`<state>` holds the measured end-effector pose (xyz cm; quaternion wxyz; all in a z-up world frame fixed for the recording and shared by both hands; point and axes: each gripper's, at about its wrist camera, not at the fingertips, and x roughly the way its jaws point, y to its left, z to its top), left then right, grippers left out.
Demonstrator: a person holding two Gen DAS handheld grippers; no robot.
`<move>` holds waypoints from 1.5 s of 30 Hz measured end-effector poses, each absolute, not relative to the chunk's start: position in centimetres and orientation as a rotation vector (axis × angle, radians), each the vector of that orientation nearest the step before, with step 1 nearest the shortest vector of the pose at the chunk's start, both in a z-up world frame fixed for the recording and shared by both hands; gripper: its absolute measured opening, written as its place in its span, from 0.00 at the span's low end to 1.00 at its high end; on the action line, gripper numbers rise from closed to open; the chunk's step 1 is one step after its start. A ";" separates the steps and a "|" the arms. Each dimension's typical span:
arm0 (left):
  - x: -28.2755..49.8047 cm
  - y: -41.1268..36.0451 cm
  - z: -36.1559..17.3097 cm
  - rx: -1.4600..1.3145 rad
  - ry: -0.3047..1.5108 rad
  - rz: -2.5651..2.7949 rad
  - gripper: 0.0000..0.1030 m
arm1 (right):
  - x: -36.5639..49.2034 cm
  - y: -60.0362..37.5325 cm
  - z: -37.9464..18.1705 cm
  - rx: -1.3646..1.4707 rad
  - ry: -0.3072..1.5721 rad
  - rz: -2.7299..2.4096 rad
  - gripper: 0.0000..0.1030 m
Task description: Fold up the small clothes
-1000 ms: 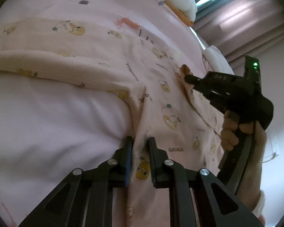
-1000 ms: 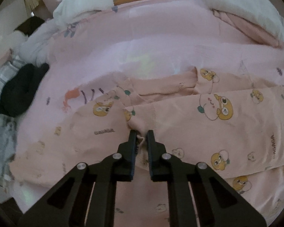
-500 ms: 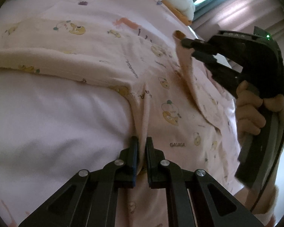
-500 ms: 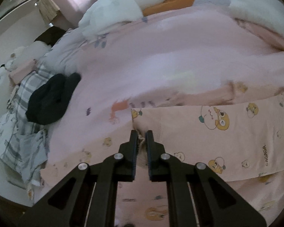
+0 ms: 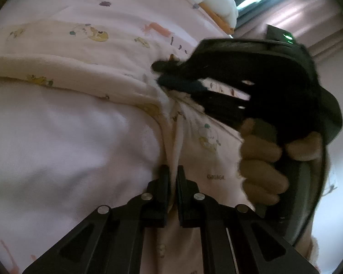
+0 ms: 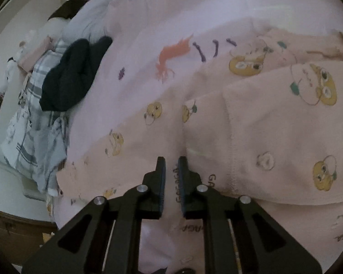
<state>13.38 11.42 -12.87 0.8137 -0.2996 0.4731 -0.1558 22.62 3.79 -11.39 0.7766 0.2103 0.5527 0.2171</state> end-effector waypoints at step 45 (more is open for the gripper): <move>6.2 33.0 -10.7 -0.879 0.631 0.261 0.70 | 12.5 -23.8 -10.6 0.312 0.842 -0.059 0.72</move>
